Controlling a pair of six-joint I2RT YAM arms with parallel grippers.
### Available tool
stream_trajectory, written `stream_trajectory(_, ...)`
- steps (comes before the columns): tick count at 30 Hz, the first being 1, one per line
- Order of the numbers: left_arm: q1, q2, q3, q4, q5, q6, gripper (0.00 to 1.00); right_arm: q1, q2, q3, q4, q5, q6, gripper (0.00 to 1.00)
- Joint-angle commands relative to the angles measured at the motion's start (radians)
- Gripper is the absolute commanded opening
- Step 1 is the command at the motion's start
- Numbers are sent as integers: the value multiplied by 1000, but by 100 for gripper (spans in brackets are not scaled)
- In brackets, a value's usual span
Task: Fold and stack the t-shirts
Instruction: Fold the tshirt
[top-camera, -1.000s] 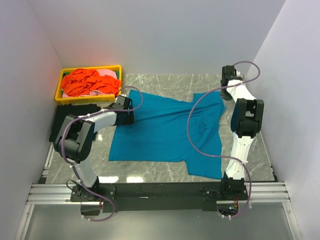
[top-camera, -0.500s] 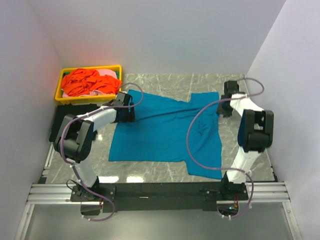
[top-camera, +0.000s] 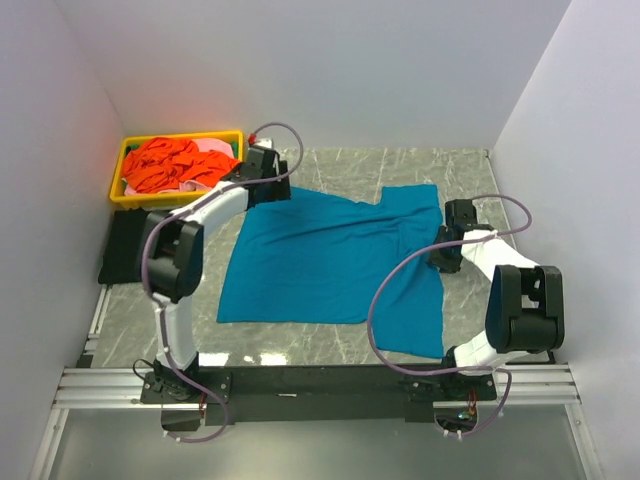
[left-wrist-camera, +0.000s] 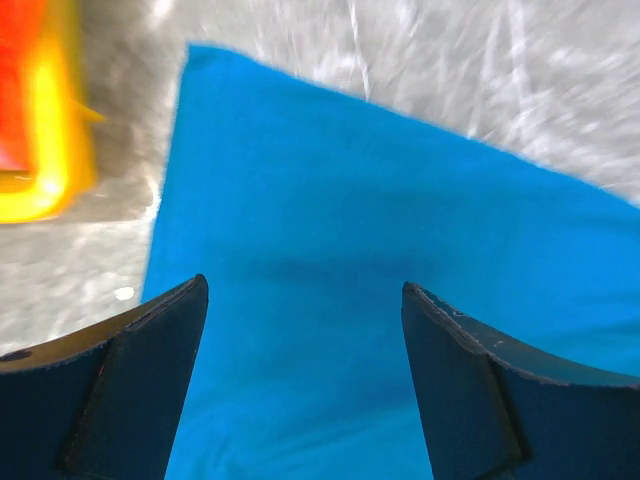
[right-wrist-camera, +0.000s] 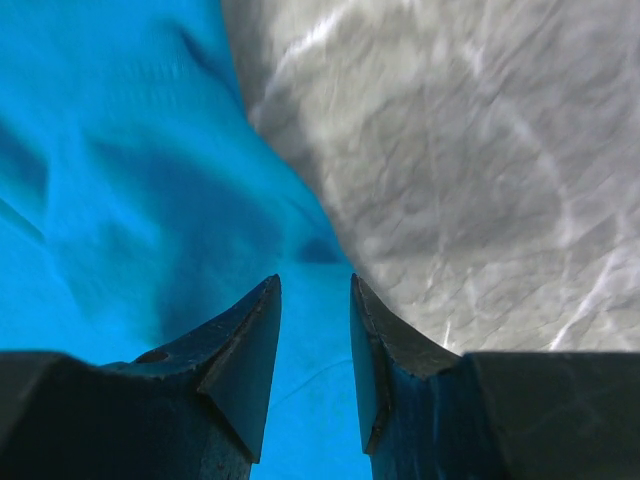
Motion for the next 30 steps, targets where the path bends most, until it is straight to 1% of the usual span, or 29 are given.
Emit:
stream_trajectory(1, -6, 80, 55, 24, 32, 30, 84, 26, -30, -19, 33, -7, 16, 41)
stream_trajectory(6, -7, 163, 96, 30, 24, 59, 83, 36, -16, -32, 31, 30, 21, 41)
stream_trajectory(10, -7, 187, 96, 32, -2, 85, 83, 34, 16, -26, 16, 54, 4, 40)
stream_trajectory(11, -7, 193, 98, 27, -22, 87, 83, 60, 42, -22, 2, 65, 4, 40)
stream_trajectory(14, -4, 227, 116, -13, -83, 86, 83, 59, 79, -15, -44, 111, 7, 35)
stream_trajectory(15, -1, 244, 119, -31, -92, 82, 83, 59, 83, -19, -51, 111, 25, 29)
stream_trajectory(17, 7, 258, 121, -34, -120, 76, 82, 57, 97, -19, -58, 101, 32, 24)
stream_trajectory(18, 8, 262, 121, -37, -128, 76, 82, 59, 109, -16, -83, 98, 47, 19)
stream_trajectory(21, 14, 276, 130, -50, -160, 82, 82, 59, 160, -15, -133, 87, 85, 13)
stream_trajectory(25, 22, 276, 138, -53, -159, 81, 81, 45, 166, -55, -179, 90, 151, 9)
stream_trajectory(30, 24, 284, 150, -62, -160, 84, 81, -29, 146, -127, -208, 82, 203, 5)
